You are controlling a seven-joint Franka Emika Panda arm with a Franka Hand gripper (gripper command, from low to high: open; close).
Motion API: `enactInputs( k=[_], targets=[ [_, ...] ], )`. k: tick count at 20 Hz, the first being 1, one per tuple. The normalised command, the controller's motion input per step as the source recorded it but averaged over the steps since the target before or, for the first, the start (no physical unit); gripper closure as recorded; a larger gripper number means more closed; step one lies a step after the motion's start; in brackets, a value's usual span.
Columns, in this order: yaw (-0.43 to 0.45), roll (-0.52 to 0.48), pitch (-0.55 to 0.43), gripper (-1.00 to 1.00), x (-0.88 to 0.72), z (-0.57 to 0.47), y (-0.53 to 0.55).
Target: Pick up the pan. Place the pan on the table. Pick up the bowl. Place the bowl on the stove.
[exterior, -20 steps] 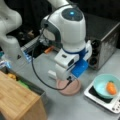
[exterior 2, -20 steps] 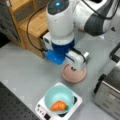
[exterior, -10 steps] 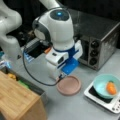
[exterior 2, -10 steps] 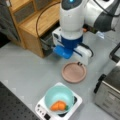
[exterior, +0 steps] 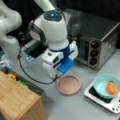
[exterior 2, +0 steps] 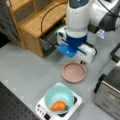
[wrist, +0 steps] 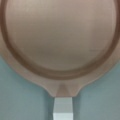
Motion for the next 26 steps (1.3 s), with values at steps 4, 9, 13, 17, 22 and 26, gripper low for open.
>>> enactInputs(
  k=[4, 9, 13, 17, 22, 26],
  targets=[
    [0.174, -0.107, -0.191, -1.0, -0.44, -0.22, 0.08],
    [0.152, -0.104, -0.206, -1.0, -0.44, -0.2, 0.06],
    [0.146, -0.076, -0.228, -1.0, -0.41, -0.21, 0.03],
    [0.148, -0.061, -0.231, -1.0, -0.37, -0.23, 0.0],
    [0.15, -0.047, -0.224, -1.0, -0.31, -0.26, 0.02],
    [0.149, -0.048, -0.208, -1.0, -0.23, -0.26, 0.02]
  ],
)
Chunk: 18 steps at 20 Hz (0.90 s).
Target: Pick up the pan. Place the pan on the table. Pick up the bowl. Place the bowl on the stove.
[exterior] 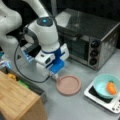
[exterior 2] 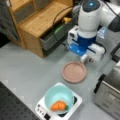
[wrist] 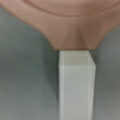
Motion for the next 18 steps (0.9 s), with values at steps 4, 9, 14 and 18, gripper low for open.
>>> enactInputs(
  k=[4, 9, 14, 18],
  targets=[
    [0.166, -0.047, -0.189, -1.0, -0.16, -0.27, -0.04],
    [0.192, -0.032, -0.159, -1.0, -0.1, -0.22, -0.13],
    [0.201, -0.034, -0.142, -1.0, -0.07, -0.17, -0.2],
    [0.168, -0.041, -0.135, -1.0, -0.06, -0.15, -0.12]
  ],
)
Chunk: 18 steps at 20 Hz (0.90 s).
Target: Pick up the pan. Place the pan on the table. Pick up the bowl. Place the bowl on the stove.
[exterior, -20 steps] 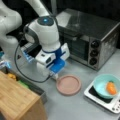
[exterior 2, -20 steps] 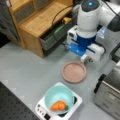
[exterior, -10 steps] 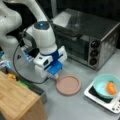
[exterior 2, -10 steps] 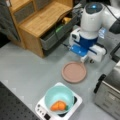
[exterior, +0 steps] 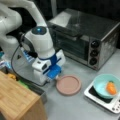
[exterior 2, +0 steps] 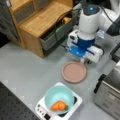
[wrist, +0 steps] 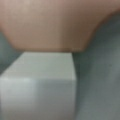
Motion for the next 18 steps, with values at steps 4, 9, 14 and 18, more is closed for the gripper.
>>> enactInputs(
  k=[4, 9, 14, 18],
  targets=[
    [0.154, -0.055, -0.125, -1.0, -0.07, -0.13, -0.06],
    [0.151, -0.069, -0.106, -1.0, -0.1, -0.09, -0.01],
    [0.134, -0.131, -0.097, -1.0, -0.16, -0.08, 0.05],
    [0.087, -0.143, -0.086, -1.0, -0.21, -0.07, 0.08]
  ],
)
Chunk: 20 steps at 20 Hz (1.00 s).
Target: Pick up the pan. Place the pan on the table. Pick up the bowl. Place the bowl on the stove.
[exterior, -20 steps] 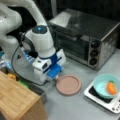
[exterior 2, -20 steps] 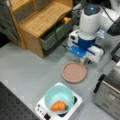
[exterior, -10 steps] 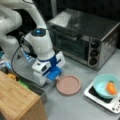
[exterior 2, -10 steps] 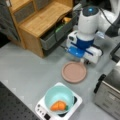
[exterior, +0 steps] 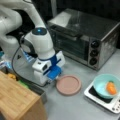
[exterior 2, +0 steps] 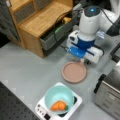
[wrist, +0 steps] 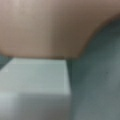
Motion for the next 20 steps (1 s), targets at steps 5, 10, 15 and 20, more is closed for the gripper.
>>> enactInputs(
  k=[5, 10, 15, 20],
  targets=[
    [0.069, -0.059, -0.083, -1.0, -0.22, -0.09, 0.05],
    [0.075, -0.014, -0.1, -1.0, -0.16, -0.13, -0.01],
    [0.077, -0.008, -0.103, -1.0, -0.13, -0.1, -0.01],
    [0.062, 0.008, -0.097, 1.0, -0.1, -0.07, 0.05]
  ],
)
